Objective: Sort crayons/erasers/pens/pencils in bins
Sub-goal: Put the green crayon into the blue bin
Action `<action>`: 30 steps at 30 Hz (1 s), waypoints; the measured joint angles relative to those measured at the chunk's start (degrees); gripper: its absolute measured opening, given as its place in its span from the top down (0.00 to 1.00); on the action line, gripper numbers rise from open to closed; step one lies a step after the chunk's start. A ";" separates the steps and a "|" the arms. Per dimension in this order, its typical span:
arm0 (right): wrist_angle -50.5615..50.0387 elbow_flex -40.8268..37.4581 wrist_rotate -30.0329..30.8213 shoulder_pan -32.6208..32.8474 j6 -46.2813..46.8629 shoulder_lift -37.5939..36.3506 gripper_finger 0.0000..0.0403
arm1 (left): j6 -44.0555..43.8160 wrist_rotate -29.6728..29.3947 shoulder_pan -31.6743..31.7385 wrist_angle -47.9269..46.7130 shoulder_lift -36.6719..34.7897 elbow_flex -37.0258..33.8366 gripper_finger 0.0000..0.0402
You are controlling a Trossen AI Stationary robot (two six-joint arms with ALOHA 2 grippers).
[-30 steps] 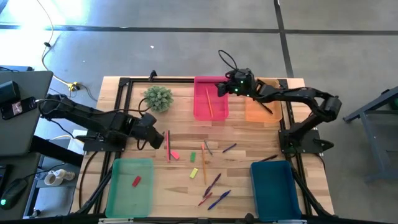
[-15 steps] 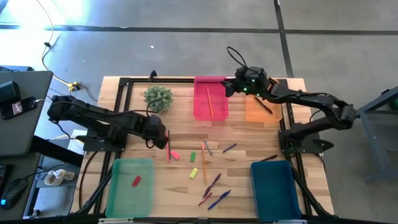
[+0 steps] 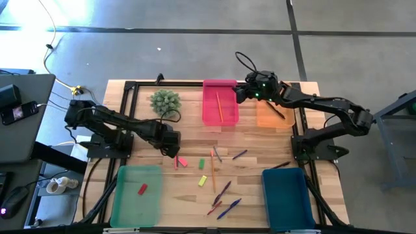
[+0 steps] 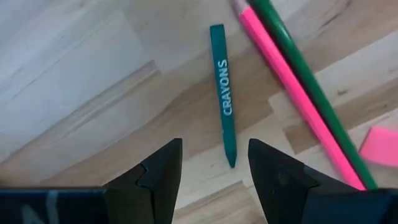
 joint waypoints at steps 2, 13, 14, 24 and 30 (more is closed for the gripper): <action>-0.16 0.00 0.00 0.00 -0.25 0.00 0.70 | 0.40 0.69 0.49 1.38 0.98 0.00 0.57; -0.68 0.00 -0.02 0.10 -0.41 0.00 0.70 | 2.63 1.12 2.71 3.08 5.21 -0.03 0.57; -0.76 0.00 -0.04 0.23 -0.41 0.00 0.70 | 3.00 1.17 2.97 3.16 5.75 -0.04 0.57; -0.74 0.00 -0.07 2.18 -1.86 0.02 0.70 | 6.86 2.50 4.08 3.39 8.43 0.26 0.63; -0.74 0.00 -0.07 3.07 -1.92 0.02 0.70 | 8.34 2.82 4.05 4.06 8.52 0.26 0.78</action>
